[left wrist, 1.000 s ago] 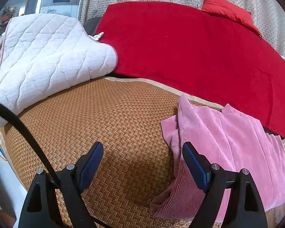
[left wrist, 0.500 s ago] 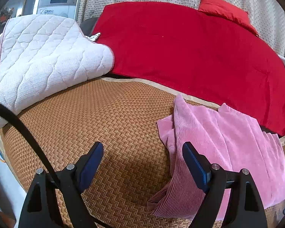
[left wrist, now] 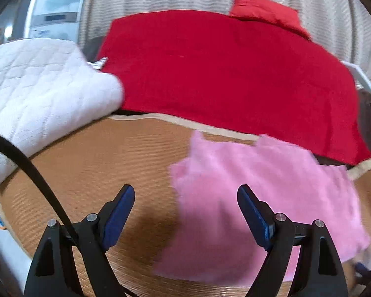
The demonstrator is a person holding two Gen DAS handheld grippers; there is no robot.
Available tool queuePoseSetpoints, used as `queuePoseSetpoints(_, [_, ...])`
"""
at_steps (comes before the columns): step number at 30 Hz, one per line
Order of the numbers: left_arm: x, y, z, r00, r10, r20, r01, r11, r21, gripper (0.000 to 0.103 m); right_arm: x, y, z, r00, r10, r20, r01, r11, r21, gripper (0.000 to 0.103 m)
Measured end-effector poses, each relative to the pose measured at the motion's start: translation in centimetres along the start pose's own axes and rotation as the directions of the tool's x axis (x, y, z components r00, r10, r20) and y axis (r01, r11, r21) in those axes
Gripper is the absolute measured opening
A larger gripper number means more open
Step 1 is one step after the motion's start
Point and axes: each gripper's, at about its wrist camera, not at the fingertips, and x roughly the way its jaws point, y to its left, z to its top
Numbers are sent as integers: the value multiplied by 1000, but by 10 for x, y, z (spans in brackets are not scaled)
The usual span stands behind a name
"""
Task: Fold large clothes
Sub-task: 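Move both grippers over the folded jacket and press it flat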
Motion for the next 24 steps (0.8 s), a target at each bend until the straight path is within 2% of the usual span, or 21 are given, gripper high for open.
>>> queuePoseSetpoints(3, [-1, -30, 5, 996, -77, -54, 79, 997, 27, 85, 9, 1, 14, 999, 4, 33, -6, 999, 44, 100])
queuePoseSetpoints(7, [5, -66, 2, 985, -121, -123, 130, 989, 71, 85, 26, 12, 25, 1000, -2, 22, 1, 999, 47, 100])
queuePoseSetpoints(11, [19, -92, -5, 979, -98, -179, 124, 982, 141, 85, 35, 21, 29, 999, -45, 25, 45, 999, -2, 97])
queuePoseSetpoints(13, [28, -98, -8, 974, -86, -210, 119, 981, 151, 85, 35, 26, 27, 996, -84, 23, 85, 996, -39, 93])
queuePoseSetpoints(18, [37, -102, -11, 967, -75, -244, 116, 980, 161, 85, 41, 40, 23, 987, -157, 33, 160, 982, -105, 90])
queuePoseSetpoints(24, [40, -103, -11, 963, -101, -250, 138, 981, 134, 85, 57, 50, 26, 979, -200, 49, 203, 977, -69, 92])
